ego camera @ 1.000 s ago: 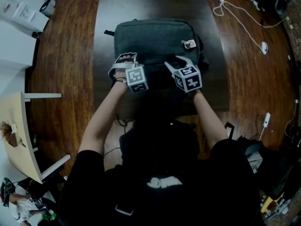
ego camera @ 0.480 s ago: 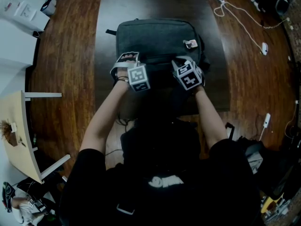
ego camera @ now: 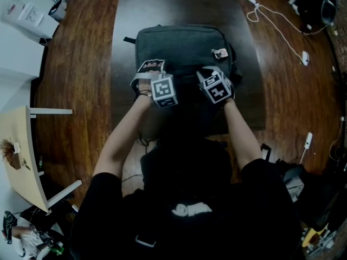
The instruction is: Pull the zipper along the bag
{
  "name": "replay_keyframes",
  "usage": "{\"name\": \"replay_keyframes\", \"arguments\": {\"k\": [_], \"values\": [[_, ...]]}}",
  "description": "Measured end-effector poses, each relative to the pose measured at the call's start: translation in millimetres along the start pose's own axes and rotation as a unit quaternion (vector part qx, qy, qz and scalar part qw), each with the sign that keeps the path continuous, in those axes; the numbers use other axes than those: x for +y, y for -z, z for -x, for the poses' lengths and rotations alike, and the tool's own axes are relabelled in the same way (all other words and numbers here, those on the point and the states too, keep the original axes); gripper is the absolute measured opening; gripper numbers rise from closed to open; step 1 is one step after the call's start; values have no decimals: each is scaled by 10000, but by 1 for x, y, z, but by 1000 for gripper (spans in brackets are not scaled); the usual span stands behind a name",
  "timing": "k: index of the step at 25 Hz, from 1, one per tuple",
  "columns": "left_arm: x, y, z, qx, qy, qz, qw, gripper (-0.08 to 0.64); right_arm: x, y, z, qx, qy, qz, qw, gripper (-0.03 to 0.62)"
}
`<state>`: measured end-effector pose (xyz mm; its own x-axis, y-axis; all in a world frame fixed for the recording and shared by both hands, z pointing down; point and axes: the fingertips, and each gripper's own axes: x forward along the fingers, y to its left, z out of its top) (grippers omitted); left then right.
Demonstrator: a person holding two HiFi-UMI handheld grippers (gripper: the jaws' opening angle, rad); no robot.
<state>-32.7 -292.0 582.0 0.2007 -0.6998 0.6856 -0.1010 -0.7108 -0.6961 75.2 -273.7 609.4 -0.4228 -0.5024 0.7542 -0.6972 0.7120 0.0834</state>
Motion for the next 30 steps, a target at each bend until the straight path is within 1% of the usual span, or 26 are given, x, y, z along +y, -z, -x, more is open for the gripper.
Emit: {"name": "replay_keyframes", "arguments": {"k": [1, 3, 5, 6, 7, 10, 12, 13, 14, 15, 16, 17, 18, 19, 20, 22, 23, 24, 25, 26, 27, 29, 30], "values": [[6, -6, -1, -23, -116, -67, 9999, -2, 1, 2, -2, 63, -29, 21, 10000, 61], [9, -11, -10, 65, -203, -283, 9994, -1, 1, 0, -4, 114, -62, 17, 9999, 55], [5, -11, -21, 214, -294, -606, 9975, -2, -1, -4, 0, 118, -8, 75, 9999, 54], [4, -10, -23, 257, -381, -750, 9961, -3, -2, -2, 2, 158, 59, 230, 9996, 52], [5, -10, -22, 250, -454, -802, 9954, -3, -2, 1, 3, 211, 141, 465, 9986, 52], [1, -14, -20, 117, -413, -684, 9967, -5, -8, 5, 5, 353, 339, 1149, 9922, 52], [-3, -15, -20, 141, -415, -773, 9960, -5, -12, 7, 9, 446, 396, 1447, 9877, 52], [-4, -15, -21, 165, -405, -794, 9959, -5, -15, 7, 11, 488, 413, 1507, 9865, 51], [-4, -15, -23, 188, -377, -775, 9961, -5, -21, 8, 15, 554, 459, 1467, 9866, 51], [-4, -15, -24, 203, -349, -735, 9965, -5, -33, 12, 20, 694, 569, 1326, 9871, 47], [-3, -16, -24, 205, -338, -704, 9967, -5, -49, 23, 25, 909, 698, 1082, 9875, 3], [-3, -15, -24, 197, -350, -698, 9968, -5, -62, 37, 29, 1078, 729, 739, 9887, 5], [-4, -14, -23, 187, -368, -710, 9966, -5, -68, 46, 33, 1074, 621, 381, 9915, 5], [-4, -11, -22, 181, -376, -709, 9966, -5, -66, 47, 35, 932, 481, 214, 9943, 5], [-3, -8, -22, 179, -373, -679, 9968, -5, -59, 42, 35, 753, 420, 379, 9956, 6], [-3, -4, -22, 180, -350, -615, 9973, -5, -37, 22, 31, 309, 449, 1091, 9925, 11], [-3, -3, -23, 193, -344, -632, 9972, -5, -27, 10, 29, 41, 439, 1284, 9907, 14], [-3, -3, -24, 218, -350, -664, 9969, -5, -20, 0, 26, -174, 390, 1329, 9902, 27], [-2, -4, -25, 238, -359, -676, 9968, -5, -16, -5, 23, -278, 301, 1280, 9909, 80], [-1, -6, -24, 231, -361, -644, 9970, -5, -15, -6, 18, -256, 201, 1199, 9923, 139], [-1, -8, -23, 200, -357, -575, 9975, -5, -15, -3, 12, -141, 119, 1134, 9934, 164], [-2, -11, -22, 152, -349, -478, 9981, -5, -15, 7, -1, 96, -43, 1113, 9937, 152], [-2, -11, -22, 141, -342, -463, 9982, -5, -14, 10, -5, 145, -133, 1135, 9933, 126]]}}
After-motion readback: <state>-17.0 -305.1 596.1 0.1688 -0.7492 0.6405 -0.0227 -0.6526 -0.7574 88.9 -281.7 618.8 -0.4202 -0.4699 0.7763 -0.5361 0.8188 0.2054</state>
